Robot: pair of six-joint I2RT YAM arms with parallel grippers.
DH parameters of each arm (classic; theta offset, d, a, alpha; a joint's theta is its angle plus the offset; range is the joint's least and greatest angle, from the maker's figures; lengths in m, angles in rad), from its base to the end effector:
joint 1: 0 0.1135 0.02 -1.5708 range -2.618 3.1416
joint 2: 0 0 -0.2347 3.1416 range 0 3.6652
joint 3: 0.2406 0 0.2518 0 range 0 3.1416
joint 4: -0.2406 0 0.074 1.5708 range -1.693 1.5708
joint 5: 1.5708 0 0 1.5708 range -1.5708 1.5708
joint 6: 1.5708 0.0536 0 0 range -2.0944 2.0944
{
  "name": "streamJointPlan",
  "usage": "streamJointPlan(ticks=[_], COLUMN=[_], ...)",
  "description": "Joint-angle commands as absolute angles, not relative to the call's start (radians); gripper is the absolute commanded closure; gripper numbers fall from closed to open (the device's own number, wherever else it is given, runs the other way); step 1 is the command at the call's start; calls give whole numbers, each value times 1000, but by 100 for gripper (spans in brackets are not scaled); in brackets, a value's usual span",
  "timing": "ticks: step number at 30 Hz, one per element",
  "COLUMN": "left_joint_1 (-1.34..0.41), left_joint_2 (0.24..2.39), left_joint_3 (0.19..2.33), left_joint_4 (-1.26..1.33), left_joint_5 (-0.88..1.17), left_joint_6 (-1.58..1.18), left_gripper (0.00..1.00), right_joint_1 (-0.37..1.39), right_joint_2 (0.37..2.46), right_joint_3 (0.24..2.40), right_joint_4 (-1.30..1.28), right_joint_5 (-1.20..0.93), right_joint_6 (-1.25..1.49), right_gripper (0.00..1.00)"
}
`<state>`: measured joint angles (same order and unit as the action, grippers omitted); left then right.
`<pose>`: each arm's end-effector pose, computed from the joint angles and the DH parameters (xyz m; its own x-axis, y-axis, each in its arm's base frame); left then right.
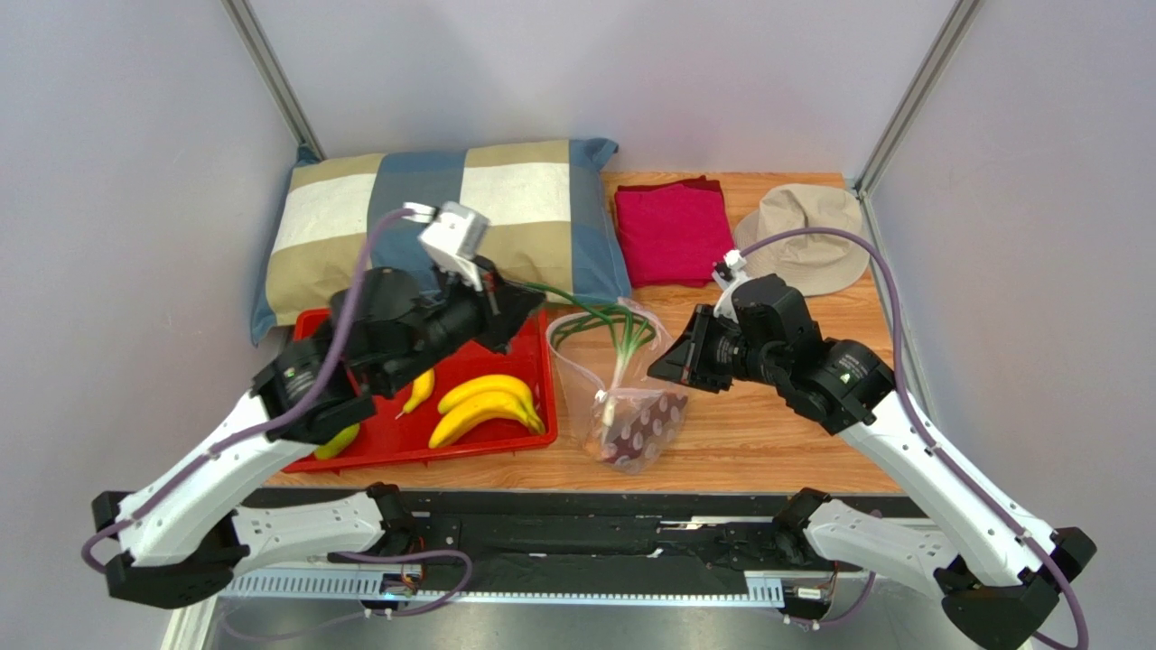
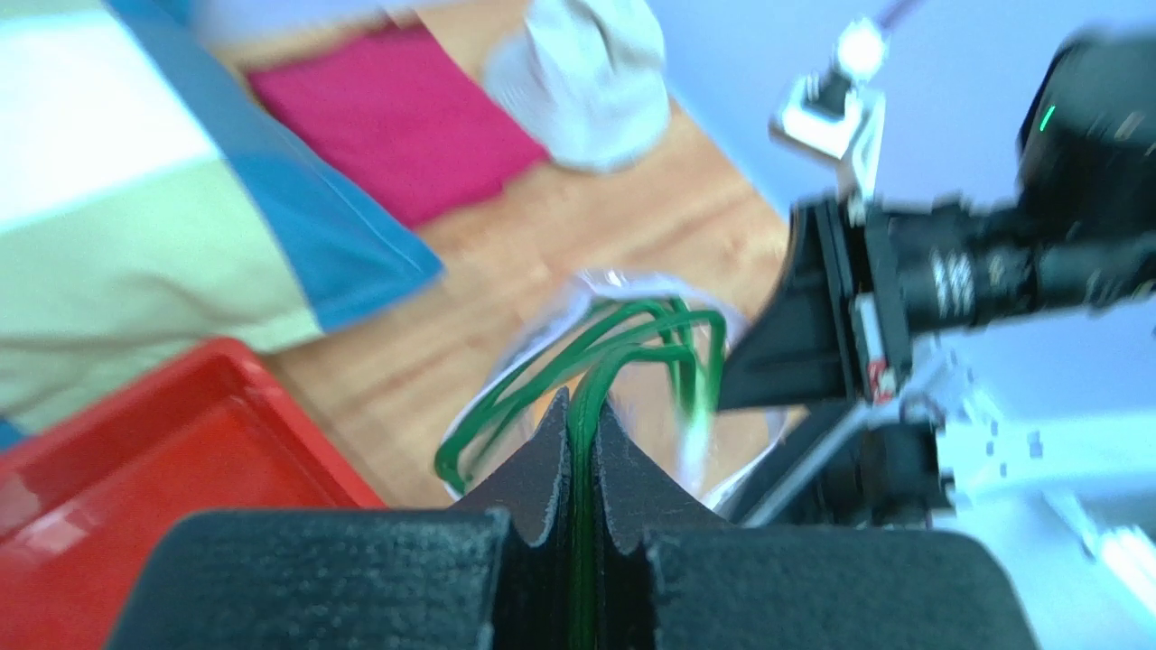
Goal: Open the zip-top bag and remove the fake food
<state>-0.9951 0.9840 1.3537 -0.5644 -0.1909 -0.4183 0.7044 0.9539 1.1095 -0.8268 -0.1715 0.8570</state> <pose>0.1286 -0.1795 0.4288 -0.3896 -0.1323 -0.9114 0.6172 0.6970 -0.3650 0.1585 0.1467 0.3232 -0.8696 0.2385 -0.4325 -0.1262 0.7393 0.6614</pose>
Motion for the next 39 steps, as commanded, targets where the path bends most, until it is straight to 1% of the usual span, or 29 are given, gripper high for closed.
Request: streamJointPlan(ticks=[1, 4, 9, 12, 17, 21, 22, 24, 25, 27, 28, 34, 39], left_joint_1=[-996, -996, -996, -996, -985, -940, -922, -826, -789, -677, -651, -555, -466], left_joint_2=[881, 815, 814, 830, 815, 808, 808, 802, 790, 784, 787, 876, 925], left_joint_3=[1414, 1426, 1503, 1528, 1500, 1439, 1418, 1341, 1313, 1248, 1227, 1118, 1046], left_joint_4=[-565, -463, -488, -572, -652, -675, -699, -713, -721, -729, -733, -871, -952], left_joint_5=[-429, -391, -420, -550, -777, -839, -835, -793, -731, -672, -648, -715, -666], left_joint_6=[-336, -261, -190, -201, -221, -224, -239, -305, -330, -405, -422, -667, -863], left_gripper=[100, 100, 100, 100, 100, 100, 100, 100, 100, 100, 100, 100, 100], right_joint_1=[698, 696, 690, 687, 673, 657, 655, 655, 655, 655, 655, 655, 655], right_joint_2=[956, 976, 985, 988, 971, 957, 954, 947, 945, 937, 936, 919, 910], right_joint_3=[1094, 1095, 1095, 1107, 1121, 1131, 1137, 1147, 1160, 1167, 1169, 1167, 1163], right_joint_4=[-856, -888, -905, -922, -949, -963, -963, -965, -968, -969, -974, -979, -983], right_joint_5=[-132, -101, -90, -86, -86, -97, -104, -109, -110, -110, -112, -121, -123], right_joint_6=[807, 782, 770, 758, 742, 733, 730, 726, 723, 721, 721, 724, 726], right_gripper=[100, 100, 100, 100, 100, 100, 100, 100, 100, 100, 100, 100, 100])
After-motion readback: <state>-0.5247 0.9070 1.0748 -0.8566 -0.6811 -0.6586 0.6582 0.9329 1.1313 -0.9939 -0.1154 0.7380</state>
